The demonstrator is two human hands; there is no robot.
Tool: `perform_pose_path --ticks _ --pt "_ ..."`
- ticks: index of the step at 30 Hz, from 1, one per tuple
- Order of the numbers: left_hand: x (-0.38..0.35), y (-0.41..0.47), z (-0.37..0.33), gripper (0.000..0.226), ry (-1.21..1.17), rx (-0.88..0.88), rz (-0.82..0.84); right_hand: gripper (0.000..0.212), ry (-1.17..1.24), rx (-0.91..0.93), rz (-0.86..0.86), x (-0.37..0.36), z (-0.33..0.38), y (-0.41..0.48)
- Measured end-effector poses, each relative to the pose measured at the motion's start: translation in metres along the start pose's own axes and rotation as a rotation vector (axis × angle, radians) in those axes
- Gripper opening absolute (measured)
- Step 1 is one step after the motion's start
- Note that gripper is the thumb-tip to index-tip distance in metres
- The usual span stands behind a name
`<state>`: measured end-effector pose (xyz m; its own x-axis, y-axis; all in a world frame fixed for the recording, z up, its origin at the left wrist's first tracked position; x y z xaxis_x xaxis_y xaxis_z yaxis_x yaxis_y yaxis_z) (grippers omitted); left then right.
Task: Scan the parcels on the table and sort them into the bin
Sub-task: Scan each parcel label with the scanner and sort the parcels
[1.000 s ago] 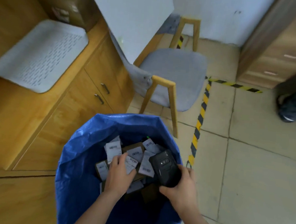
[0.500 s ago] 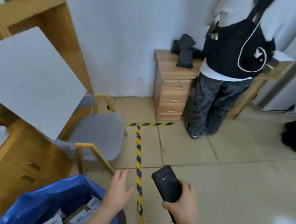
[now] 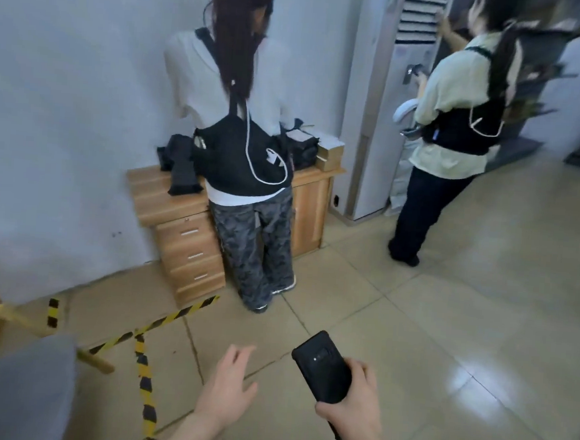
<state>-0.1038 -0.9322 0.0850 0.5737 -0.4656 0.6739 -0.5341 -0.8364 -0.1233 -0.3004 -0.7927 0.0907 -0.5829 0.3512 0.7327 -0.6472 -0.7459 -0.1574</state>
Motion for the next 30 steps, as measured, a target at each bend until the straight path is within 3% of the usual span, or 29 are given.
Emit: perform_pose_path --ticks 5,17,23,30 --pt "-0.078 0.058 -0.094 0.058 0.041 -0.206 0.167 0.070 -0.005 -0.152 -0.153 0.088 -0.067 0.016" --pt "-0.261 0.126 -0.304 0.056 0.048 -0.687 0.602 0.083 -0.138 -0.588 -0.569 0.247 -0.200 -0.027" --pt "-0.352 0.084 -0.387 0.058 0.050 -0.911 0.859 0.093 -0.089 -0.890 -0.745 0.280 -0.246 -0.112" --pt "-0.438 -0.026 -0.445 0.057 0.033 -1.096 1.074 0.091 -0.049 -1.206 -0.866 0.291 -0.293 -0.231"
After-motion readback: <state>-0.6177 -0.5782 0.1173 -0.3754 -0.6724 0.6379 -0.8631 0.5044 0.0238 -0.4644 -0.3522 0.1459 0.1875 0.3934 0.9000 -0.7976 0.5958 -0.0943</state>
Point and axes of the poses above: each hand's wrist, its own y-axis towards the middle knuckle, its own x-axis out of the back of the hand, z = x × y, the point moved 8 cm from there along y, towards the middle knuckle, and after that the axes turned 14 degrees about -y, right-handed, at the moved point
